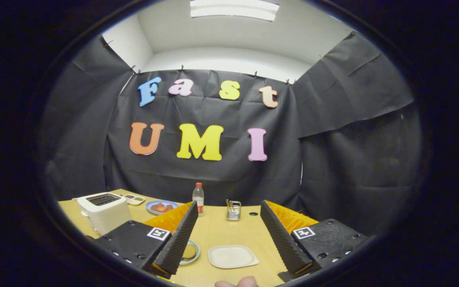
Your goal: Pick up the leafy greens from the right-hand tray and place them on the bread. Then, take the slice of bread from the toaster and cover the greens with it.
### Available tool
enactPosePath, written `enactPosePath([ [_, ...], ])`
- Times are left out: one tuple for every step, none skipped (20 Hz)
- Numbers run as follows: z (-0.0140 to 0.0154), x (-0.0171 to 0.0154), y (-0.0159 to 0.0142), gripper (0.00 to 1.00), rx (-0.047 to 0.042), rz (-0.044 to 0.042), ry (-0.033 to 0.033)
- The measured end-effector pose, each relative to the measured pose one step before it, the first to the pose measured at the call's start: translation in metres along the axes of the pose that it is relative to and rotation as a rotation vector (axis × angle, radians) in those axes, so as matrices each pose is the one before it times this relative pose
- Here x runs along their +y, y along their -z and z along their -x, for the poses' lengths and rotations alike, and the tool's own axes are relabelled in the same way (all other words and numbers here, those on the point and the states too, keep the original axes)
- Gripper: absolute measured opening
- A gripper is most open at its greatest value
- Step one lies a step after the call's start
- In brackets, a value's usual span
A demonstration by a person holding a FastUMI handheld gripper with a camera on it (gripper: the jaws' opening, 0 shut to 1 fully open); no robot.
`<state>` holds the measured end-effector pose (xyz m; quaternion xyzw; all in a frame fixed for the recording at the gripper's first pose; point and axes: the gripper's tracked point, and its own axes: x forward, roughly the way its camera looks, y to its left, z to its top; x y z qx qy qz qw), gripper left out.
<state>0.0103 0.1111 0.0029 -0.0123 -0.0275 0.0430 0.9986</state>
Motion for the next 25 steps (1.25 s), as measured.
enactPosePath([
  [0.00794,-0.00471,-0.00373,0.96,-0.00847,0.00250,-0.00341],
  [0.00683,-0.00400,-0.00374,0.96,-0.00748,-0.00093,-0.00628],
  [0.00683,-0.00367,-0.00229,0.96,-0.00450,-0.00977,-0.00553],
  [0.00613,-0.00086,-0.00139,0.96,-0.00058,-0.01558,-0.01066],
  [0.00528,-0.00301,0.00036,0.96,0.00312,-0.00641,-0.00502],
  [0.00561,-0.00137,-0.00020,0.96,-0.00320,-0.00077,-0.00461],
  [0.00417,-0.00286,0.00045,0.95,-0.00545,0.00367,-0.00114],
  [0.00413,-0.00224,0.00240,0.96,-0.00341,-0.00361,0.00821],
  [0.00424,-0.00244,0.00438,0.96,0.00077,-0.00603,0.00742],
  [0.00421,0.00009,0.00394,0.96,0.00204,-0.00817,0.00093],
  [0.00297,-0.00012,0.00306,0.96,0.00259,-0.00856,0.00000],
  [0.00202,0.00017,0.00168,0.96,0.00290,-0.00755,0.00043],
  [0.00072,-0.00150,-0.00039,0.96,-0.00063,-0.00099,0.00321],
  [0.00079,-0.00088,-0.00064,0.96,-0.00072,0.00410,0.00193],
  [0.00125,0.00275,0.00097,0.96,0.00486,-0.00515,-0.00846],
  [0.00230,0.00692,0.00312,0.96,0.01215,-0.01674,-0.02487],
  [0.00210,0.00721,0.00348,0.96,0.00951,-0.01422,-0.02297],
  [0.00128,0.00031,0.00544,0.95,0.01136,0.00324,-0.00483],
  [0.00014,-0.00034,0.00354,0.96,0.00501,0.01160,0.00017],
  [0.00076,-0.00044,0.00233,0.96,0.00307,0.01534,0.00509],
  [0.00031,0.00070,0.00078,0.96,0.00107,0.00964,0.00640],
  [0.00113,0.00062,-0.00008,0.96,-0.00133,-0.00143,0.00317],
  [0.00090,0.00134,-0.00153,0.96,-0.00369,-0.00202,0.00441],
  [0.00066,-0.00037,-0.00213,0.96,-0.00583,0.00076,0.00598],
  [0.00021,-0.00168,-0.00313,0.96,-0.01047,0.00614,0.00875],
])
